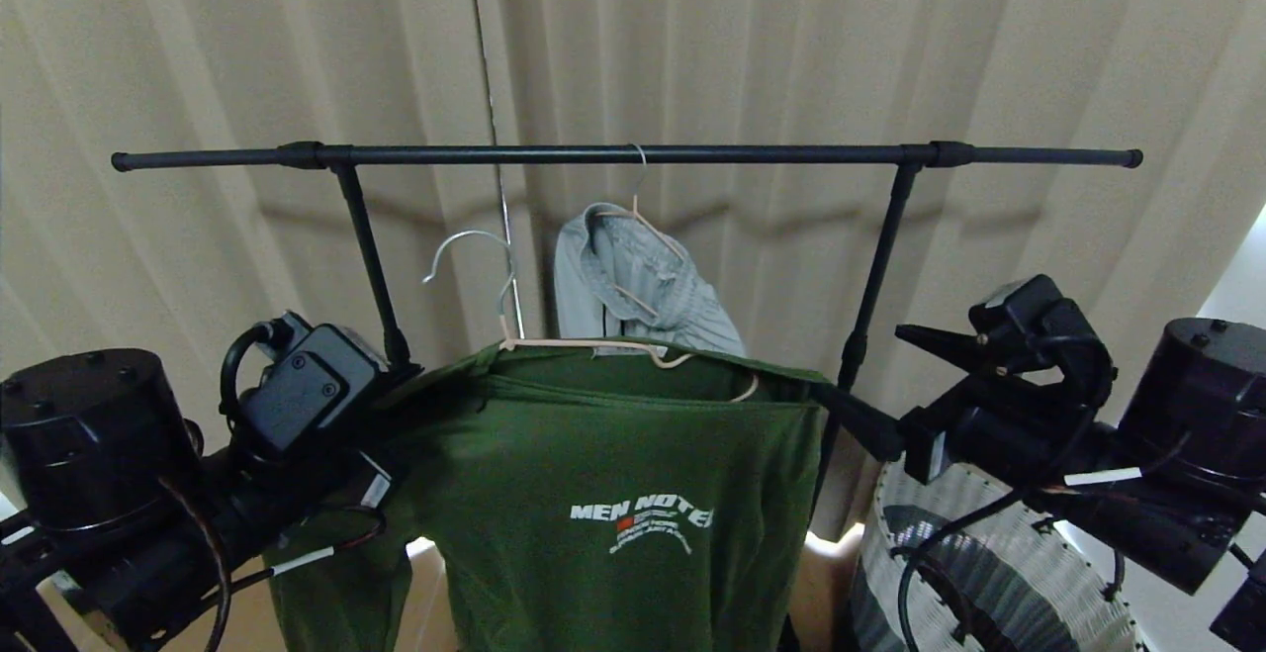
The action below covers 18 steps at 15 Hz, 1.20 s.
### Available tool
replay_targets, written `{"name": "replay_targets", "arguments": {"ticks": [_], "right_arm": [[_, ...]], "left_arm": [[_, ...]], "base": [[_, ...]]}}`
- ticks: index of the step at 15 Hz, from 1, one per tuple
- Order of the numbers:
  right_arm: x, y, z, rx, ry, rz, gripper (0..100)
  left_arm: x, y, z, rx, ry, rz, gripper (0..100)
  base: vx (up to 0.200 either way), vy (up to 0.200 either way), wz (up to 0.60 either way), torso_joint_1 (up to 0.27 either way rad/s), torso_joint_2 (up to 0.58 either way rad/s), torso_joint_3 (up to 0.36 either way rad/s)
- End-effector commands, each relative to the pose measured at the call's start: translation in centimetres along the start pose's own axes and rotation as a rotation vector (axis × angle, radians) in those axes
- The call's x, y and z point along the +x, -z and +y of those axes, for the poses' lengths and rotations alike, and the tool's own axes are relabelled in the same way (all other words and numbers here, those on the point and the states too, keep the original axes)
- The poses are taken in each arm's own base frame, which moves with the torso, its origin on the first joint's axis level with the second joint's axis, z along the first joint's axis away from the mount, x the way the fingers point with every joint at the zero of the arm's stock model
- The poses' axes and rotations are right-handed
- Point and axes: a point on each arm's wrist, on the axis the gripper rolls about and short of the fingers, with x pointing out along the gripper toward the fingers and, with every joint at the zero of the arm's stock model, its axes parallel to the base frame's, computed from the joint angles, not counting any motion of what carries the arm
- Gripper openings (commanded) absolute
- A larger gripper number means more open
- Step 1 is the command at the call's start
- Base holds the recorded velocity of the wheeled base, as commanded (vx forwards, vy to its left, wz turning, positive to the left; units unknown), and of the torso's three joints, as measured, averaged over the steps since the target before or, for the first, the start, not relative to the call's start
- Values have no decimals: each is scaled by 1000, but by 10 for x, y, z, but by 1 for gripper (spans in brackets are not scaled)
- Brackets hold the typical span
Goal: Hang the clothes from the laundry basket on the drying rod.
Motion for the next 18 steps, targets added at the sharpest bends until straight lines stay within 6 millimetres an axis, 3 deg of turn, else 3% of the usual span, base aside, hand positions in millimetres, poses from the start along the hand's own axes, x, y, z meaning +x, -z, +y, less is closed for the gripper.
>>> {"name": "replay_targets", "arguments": {"ticks": [1, 5, 12, 18], "right_arm": [[-28, -21, 19, -13, -145, -63, 100], [-39, -32, 22, -66, -238, -88, 100], [-13, -34, 24, -313, -272, -26, 100], [2, -26, 26, -348, -295, 37, 100]], "left_arm": [[6, -12, -6, 4, 24, -44, 0], [10, -24, -25, 16, 109, -97, 0], [9, -37, -51, 36, 216, -153, 0], [1, -51, -65, 47, 262, -230, 0]], "base": [[0, 0, 0, 0, 0, 0], [0, 0, 0, 0, 0, 0], [0, 0, 0, 0, 0, 0], [0, 0, 0, 0, 0, 0]]}}
